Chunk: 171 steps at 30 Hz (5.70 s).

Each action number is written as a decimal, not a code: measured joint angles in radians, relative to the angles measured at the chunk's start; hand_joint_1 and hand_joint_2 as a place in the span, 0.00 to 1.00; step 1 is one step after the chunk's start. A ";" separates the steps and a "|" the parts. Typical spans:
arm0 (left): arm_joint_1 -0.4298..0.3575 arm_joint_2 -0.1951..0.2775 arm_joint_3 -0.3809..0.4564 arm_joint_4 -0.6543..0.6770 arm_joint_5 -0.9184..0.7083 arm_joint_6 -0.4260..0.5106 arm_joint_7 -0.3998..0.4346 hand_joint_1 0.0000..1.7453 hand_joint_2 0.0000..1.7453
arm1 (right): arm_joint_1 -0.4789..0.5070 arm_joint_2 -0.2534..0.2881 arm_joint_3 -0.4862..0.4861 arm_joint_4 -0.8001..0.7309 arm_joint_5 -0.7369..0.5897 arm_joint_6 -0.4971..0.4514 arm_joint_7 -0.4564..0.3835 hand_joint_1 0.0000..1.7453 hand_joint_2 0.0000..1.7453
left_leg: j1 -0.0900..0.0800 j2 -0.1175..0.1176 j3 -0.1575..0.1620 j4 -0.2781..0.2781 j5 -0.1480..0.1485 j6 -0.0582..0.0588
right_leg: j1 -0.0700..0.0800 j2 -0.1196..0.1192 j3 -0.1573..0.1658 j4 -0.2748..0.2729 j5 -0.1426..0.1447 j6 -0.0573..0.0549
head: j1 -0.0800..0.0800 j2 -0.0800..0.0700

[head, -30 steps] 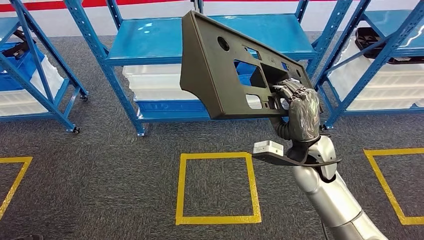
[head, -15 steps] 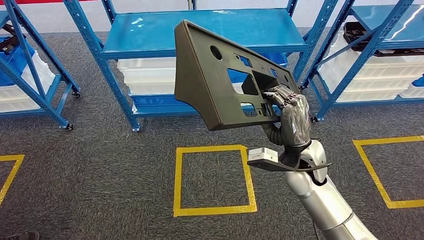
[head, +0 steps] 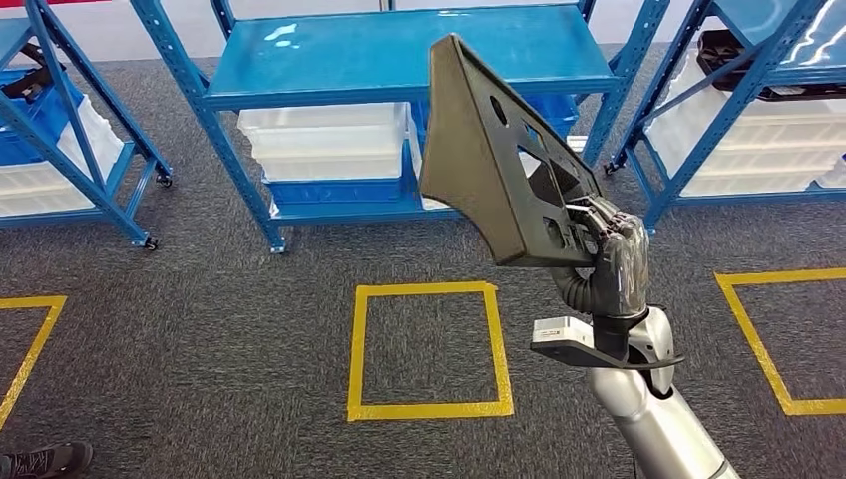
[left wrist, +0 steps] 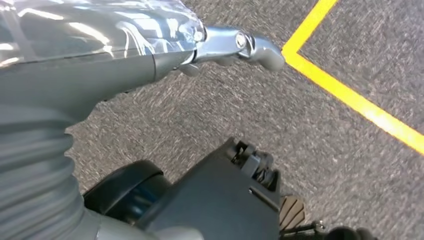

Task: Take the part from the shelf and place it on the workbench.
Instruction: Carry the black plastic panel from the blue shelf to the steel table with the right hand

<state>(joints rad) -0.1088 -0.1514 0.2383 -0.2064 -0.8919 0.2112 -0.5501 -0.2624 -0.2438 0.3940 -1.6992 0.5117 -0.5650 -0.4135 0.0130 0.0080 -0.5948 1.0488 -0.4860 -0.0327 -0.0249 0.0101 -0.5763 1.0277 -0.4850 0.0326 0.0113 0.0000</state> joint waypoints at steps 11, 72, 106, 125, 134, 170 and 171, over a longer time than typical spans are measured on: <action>0.002 0.002 -0.018 0.000 -0.010 0.001 -0.007 0.00 1.00 | 0.018 0.009 0.000 -0.029 0.007 -0.001 -0.021 1.00 1.00 | -0.005 -0.077 0.018 0.014 0.007 0.019 | 0.011 0.064 -0.009 0.003 0.012 -0.016 | -0.044 0.000; 0.013 -0.002 -0.021 0.000 0.002 -0.005 -0.004 0.00 1.00 | 0.030 0.025 0.000 -0.033 0.045 -0.004 -0.005 1.00 1.00 | -0.004 -0.048 0.015 0.015 -0.007 0.012 | 0.016 0.039 -0.028 0.010 0.029 -0.037 | -0.047 0.000; 0.017 -0.003 -0.021 0.000 0.002 -0.005 0.001 0.00 1.00 | 0.037 0.029 -0.001 -0.033 0.045 -0.003 0.000 1.00 1.00 | -0.007 -0.039 0.014 -0.011 0.004 0.021 | 0.013 0.049 -0.036 0.007 0.030 -0.020 | -0.046 0.000; 0.007 0.000 -0.021 0.000 -0.002 -0.012 0.007 0.00 1.00 | 0.024 0.030 -0.001 -0.032 0.038 0.008 -0.002 1.00 1.00 | 0.000 0.006 -0.037 0.120 -0.083 -0.004 | 0.005 -0.016 -0.039 0.009 0.027 -0.040 | -0.024 0.000; 0.006 0.001 -0.021 0.000 -0.003 -0.013 0.011 0.00 1.00 | 0.023 0.030 -0.001 -0.032 0.039 0.009 -0.002 1.00 1.00 | -0.002 -0.051 0.005 -0.003 0.007 0.011 | 0.012 0.040 -0.037 0.012 0.026 -0.033 | -0.049 0.000; 0.005 -0.004 -0.021 0.000 0.000 -0.011 0.008 0.00 1.00 | 0.027 0.032 -0.002 -0.033 0.046 0.007 0.002 1.00 1.00 | -0.004 -0.020 0.014 -0.026 0.019 0.036 | 0.012 0.027 -0.068 0.070 -0.013 -0.009 | -0.039 0.000; 0.005 -0.005 -0.021 0.000 0.000 -0.010 0.008 0.00 1.00 | 0.028 0.032 -0.002 -0.033 0.046 0.007 0.003 1.00 1.00 | -0.004 -0.014 0.014 -0.027 0.020 0.038 | 0.012 0.018 -0.095 0.127 -0.043 -0.008 | -0.031 0.000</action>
<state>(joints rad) -0.1036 -0.1563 0.2171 -0.2064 -0.8919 0.2015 -0.5418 -0.2347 -0.2121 0.3919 -1.7319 0.5582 -0.5577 -0.4107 0.0089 -0.0060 -0.5806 1.0217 -0.4660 0.0050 -0.0128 0.0279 -0.6715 1.1548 -0.5280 0.0247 -0.0202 0.0000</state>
